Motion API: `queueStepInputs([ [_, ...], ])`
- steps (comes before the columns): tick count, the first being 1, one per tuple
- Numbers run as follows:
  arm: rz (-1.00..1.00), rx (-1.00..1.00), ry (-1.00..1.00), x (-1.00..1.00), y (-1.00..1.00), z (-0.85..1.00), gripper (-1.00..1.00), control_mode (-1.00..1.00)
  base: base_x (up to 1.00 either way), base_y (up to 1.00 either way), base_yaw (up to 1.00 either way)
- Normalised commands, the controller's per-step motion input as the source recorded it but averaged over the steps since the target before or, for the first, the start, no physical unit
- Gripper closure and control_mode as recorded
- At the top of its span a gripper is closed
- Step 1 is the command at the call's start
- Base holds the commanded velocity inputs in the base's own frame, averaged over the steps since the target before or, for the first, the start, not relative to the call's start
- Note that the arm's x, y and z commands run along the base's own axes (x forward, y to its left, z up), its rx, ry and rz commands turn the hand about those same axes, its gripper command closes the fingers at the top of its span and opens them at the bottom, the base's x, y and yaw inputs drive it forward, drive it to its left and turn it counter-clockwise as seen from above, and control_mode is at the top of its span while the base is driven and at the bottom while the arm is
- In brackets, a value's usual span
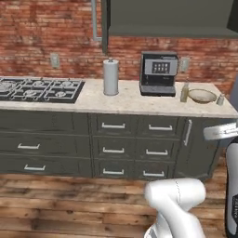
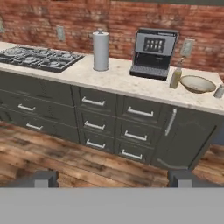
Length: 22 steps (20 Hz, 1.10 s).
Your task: Retrieve the bottle and the shaker from the cabinet and place them next to the mixing bowl on the counter. Then add garlic from the fridge to the mixing bowl.
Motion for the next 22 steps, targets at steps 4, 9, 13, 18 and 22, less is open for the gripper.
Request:
queueStepInputs([
  [4,0.00,0.00,0.00,0.00,0.00,0.00,-1.00,1.00,-0.26,0.83,0.73],
  [9,0.00,0.00,0.00,0.00,0.00,0.00,-1.00,1.00,-0.19,0.77,0.78],
  [13,0.00,0.00,0.00,0.00,0.00,0.00,-1.00,1.00,-0.03,0.67,0.80],
  [18,0.00,0.00,0.00,0.00,0.00,0.00,-1.00,1.00,0.00,0.30,0.91],
  [22,0.00,0.00,0.00,0.00,0.00,0.00,-1.00,1.00,-0.05,0.01,0.97],
])
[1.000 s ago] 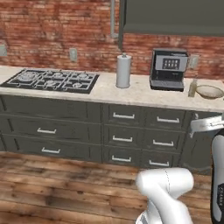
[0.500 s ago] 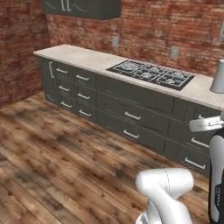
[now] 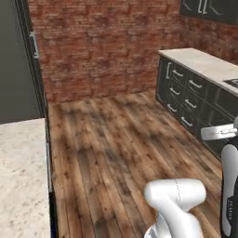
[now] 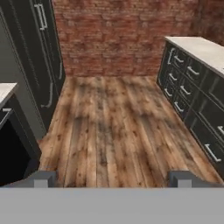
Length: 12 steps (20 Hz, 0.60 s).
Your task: Retrieve the bottle and the shaker from the cabinet and place them next to the mixing bowl on the counter. Then add garlic from the fridge to the mixing bowl.
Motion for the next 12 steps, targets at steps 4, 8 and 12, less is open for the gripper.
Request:
queueStepInputs([
  [4,0.00,0.00,0.00,0.00,0.00,0.00,-1.00,1.00,-0.21,0.00,0.98],
  [8,0.00,0.00,0.00,0.00,0.00,0.00,-1.00,1.00,-0.32,0.00,0.96],
  [12,0.00,0.00,0.00,0.00,0.00,0.00,-1.00,1.00,-0.35,0.00,0.95],
])
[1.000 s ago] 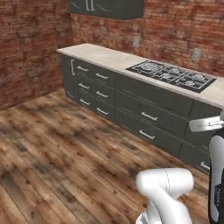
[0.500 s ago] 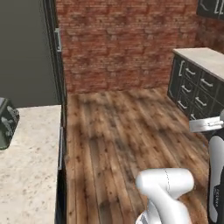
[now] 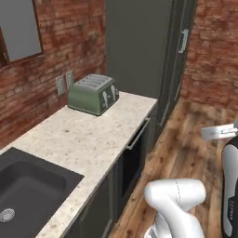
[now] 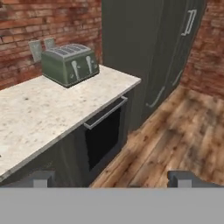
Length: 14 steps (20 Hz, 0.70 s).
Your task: Retrieve the bottle and the shaker from the cabinet and place them next to the mixing bowl on the counter. Then add garlic from the fridge to the mixing bowl.
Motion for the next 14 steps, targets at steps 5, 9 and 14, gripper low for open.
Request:
queueStepInputs([
  [5,0.00,0.00,0.00,0.00,0.00,0.00,-1.00,1.00,-0.40,0.00,0.94],
  [9,0.00,0.00,0.00,0.00,0.00,0.00,-1.00,1.00,-0.40,0.00,0.93],
  [14,0.00,0.00,0.00,0.00,0.00,0.00,-1.00,1.00,-0.36,0.01,0.94],
])
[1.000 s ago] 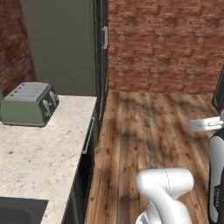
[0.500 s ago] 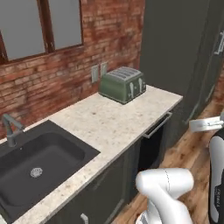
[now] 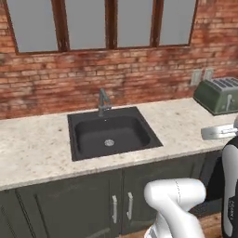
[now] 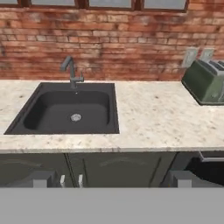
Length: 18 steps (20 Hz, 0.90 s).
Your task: Retrieve the bottle and the shaker from the cabinet and place them next to the mixing bowl on the counter. Then add garlic from the fridge to the mixing bowl.
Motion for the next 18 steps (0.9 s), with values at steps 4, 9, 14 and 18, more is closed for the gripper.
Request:
queueStepInputs([
  [4,0.00,0.00,0.00,0.00,0.00,0.00,-1.00,1.00,-0.34,0.09,0.94],
  [9,0.00,0.00,0.00,0.00,0.00,0.00,-1.00,1.00,-0.38,0.27,0.90],
  [14,0.00,0.00,0.00,0.00,0.00,0.00,-1.00,1.00,-0.49,0.57,0.82],
  [18,0.00,0.00,0.00,0.00,0.00,0.00,-1.00,1.00,-0.54,1.00,0.69],
])
